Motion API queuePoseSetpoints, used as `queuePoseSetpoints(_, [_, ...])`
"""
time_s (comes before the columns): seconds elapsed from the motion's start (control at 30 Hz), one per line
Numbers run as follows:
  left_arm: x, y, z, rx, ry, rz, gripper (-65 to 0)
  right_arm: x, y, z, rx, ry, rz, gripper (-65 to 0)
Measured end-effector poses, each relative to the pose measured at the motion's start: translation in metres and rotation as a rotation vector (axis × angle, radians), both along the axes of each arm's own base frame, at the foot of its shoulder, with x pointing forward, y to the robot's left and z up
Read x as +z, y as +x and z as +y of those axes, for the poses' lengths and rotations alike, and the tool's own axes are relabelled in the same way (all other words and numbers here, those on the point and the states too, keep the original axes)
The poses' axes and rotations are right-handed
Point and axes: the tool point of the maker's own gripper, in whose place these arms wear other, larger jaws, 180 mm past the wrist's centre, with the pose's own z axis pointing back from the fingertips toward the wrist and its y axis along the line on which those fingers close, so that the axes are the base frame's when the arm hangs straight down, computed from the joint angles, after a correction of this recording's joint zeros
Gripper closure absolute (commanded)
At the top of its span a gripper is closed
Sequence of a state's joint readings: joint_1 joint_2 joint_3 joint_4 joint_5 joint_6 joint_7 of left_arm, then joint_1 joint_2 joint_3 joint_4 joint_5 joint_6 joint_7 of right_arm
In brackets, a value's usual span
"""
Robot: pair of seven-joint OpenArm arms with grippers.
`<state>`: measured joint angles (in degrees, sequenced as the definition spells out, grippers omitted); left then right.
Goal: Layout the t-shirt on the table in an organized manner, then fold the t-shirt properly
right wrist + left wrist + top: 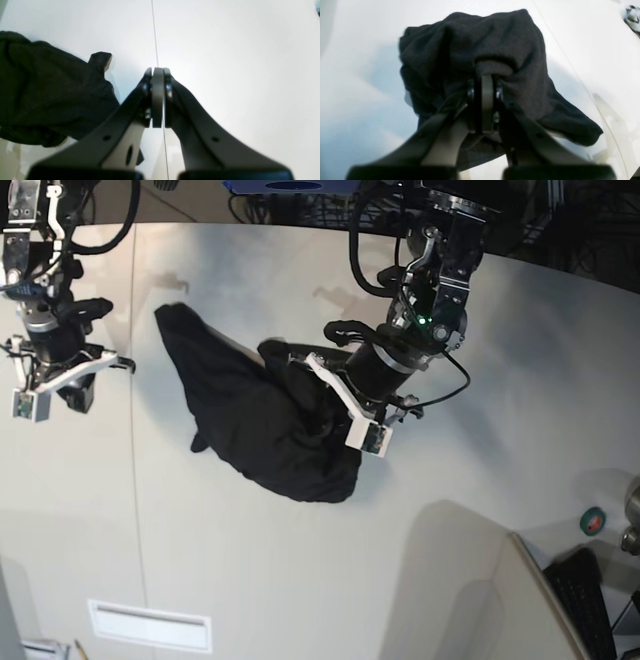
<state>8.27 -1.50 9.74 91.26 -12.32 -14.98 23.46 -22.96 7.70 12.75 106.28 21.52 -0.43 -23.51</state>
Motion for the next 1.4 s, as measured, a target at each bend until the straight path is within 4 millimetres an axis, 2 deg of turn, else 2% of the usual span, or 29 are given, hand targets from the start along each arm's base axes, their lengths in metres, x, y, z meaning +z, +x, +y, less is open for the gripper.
queuePoseSetpoints(0.1, [-0.019,-0.007,0.005,-0.01,0.023,0.042,0.0,-0.018,-0.001,-0.004,-0.014,0.011,0.041,0.0])
queuePoseSetpoints(0.17, [-0.04,-0.018,0.019,-0.011,0.063,0.098,0.0,-0.035,-0.007,-0.007,-0.028,0.015,0.09,0.0])
queuePoseSetpoints(0.23, [-0.057,-0.033,0.034,-0.004,0.098,0.146,0.0,-0.049,-0.013,0.002,0.005,0.014,0.132,0.0])
queuePoseSetpoints(0.3, [-0.068,-0.045,0.049,-0.014,0.138,0.175,0.0,-0.057,-0.018,0.022,0.061,0.032,0.159,-16.7])
queuePoseSetpoints(0.33, [-0.071,-0.049,0.053,-0.014,0.148,0.184,0.0,-0.059,-0.02,0.032,0.088,0.041,0.165,-20.9])
queuePoseSetpoints(0.43, [-0.077,-0.059,0.065,-0.019,0.176,0.203,0.0,-0.068,-0.031,0.063,0.193,0.049,0.197,-22.8])
queuePoseSetpoints(0.53, [-0.081,-0.066,0.067,-0.022,0.183,0.218,0.0,-0.08,-0.047,0.095,0.334,0.043,0.249,-23.6])
queuePoseSetpoints(0.63, [-0.08,-0.065,0.067,-0.023,0.182,0.216,0.0,-0.09,-0.051,0.113,0.395,0.054,0.277,-23.7])
queuePoseSetpoints(0.73, [-0.081,-0.066,0.067,-0.023,0.182,0.216,0.0,-0.097,-0.047,0.108,0.379,0.04,0.293,-24.9])
queuePoseSetpoints(0.8, [-0.081,-0.066,0.067,-0.023,0.182,0.216,0.0,-0.097,-0.046,0.106,0.378,0.036,0.29,-32.4])
queuePoseSetpoints(0.9, [-0.081,-0.066,0.067,-0.023,0.182,0.216,0.0,-0.097,-0.048,0.107,0.378,0.041,0.293,-47.7])
queuePoseSetpoints(1.07, [-0.081,-0.066,0.067,-0.022,0.181,0.217,0.0,-0.098,-0.049,0.106,0.377,0.041,0.296,-47.4])
queuePoseSetpoints(1.2, [-0.081,-0.066,0.066,-0.022,0.181,0.217,0.0,-0.097,-0.059,0.111,0.389,0.047,0.307,-47.4])
queuePoseSetpoints(1.27, [-0.081,-0.066,0.066,-0.023,0.18,0.218,0.0,-0.103,-0.064,0.111,0.394,0.052,0.35,-47.3])
queuePoseSetpoints(1.4, [-0.081,-0.066,0.066,-0.022,0.18,0.217,0.0,-0.125,-0.061,0.104,0.362,0.046,0.396,-47.1])
